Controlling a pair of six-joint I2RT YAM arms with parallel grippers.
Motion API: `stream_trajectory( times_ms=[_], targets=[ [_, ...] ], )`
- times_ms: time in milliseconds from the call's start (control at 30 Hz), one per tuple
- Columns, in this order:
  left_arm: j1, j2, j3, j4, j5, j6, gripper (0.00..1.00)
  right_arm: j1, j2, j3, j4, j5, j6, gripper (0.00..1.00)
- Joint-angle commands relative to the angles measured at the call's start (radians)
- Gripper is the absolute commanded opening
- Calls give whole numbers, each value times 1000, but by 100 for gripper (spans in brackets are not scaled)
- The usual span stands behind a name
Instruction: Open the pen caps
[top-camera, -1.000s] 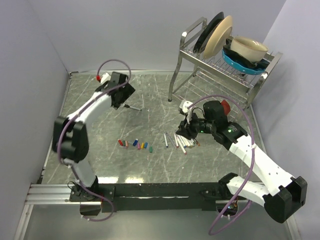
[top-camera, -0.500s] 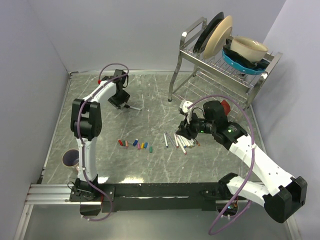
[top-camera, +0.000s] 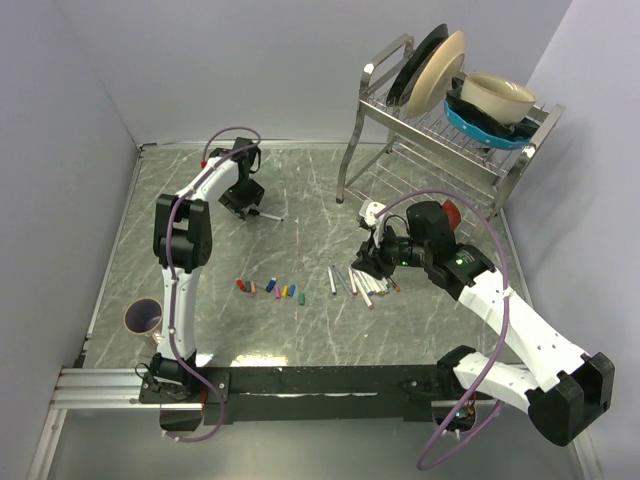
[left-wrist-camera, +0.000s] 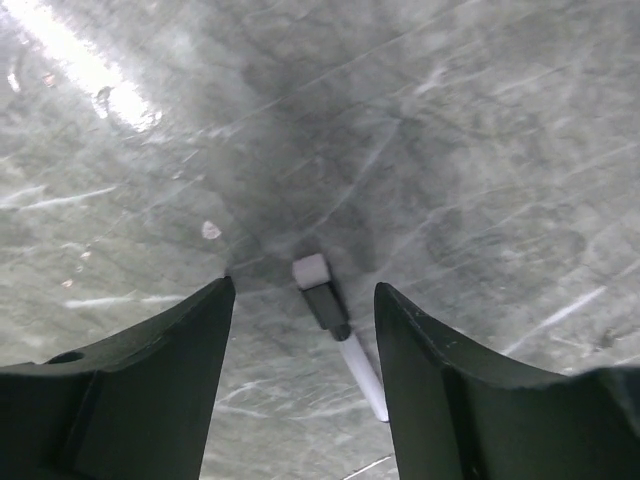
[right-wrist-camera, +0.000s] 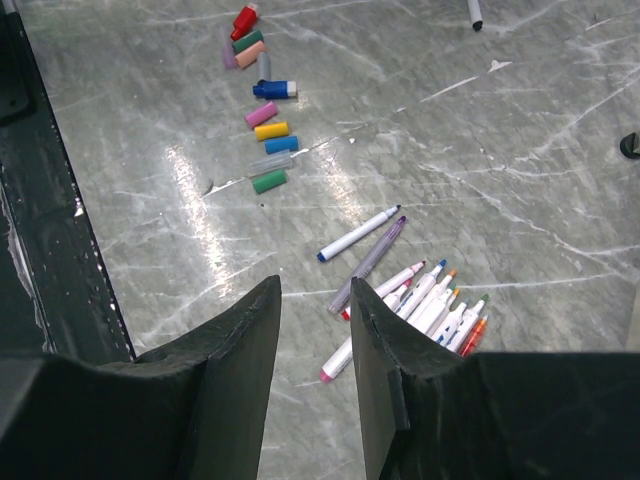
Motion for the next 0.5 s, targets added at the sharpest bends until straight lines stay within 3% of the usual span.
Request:
stream_trajectory(
  times_ms=[0, 167, 333, 467],
  targets=[
    [2, 3, 22, -69, 11, -26, 62, -2, -2, -4, 43, -8, -5, 41],
    [2, -14, -22, -47, 9, -11, 52, 0, -1, -4, 42, -8, -4, 41],
    [2, 12, -11, -64, 9, 34, 30, 3, 1, -4, 43, -9, -4, 41],
    [2, 15, -25, -75, 22, 62, 19, 3, 3, -4, 43, -12, -5, 41]
  ],
)
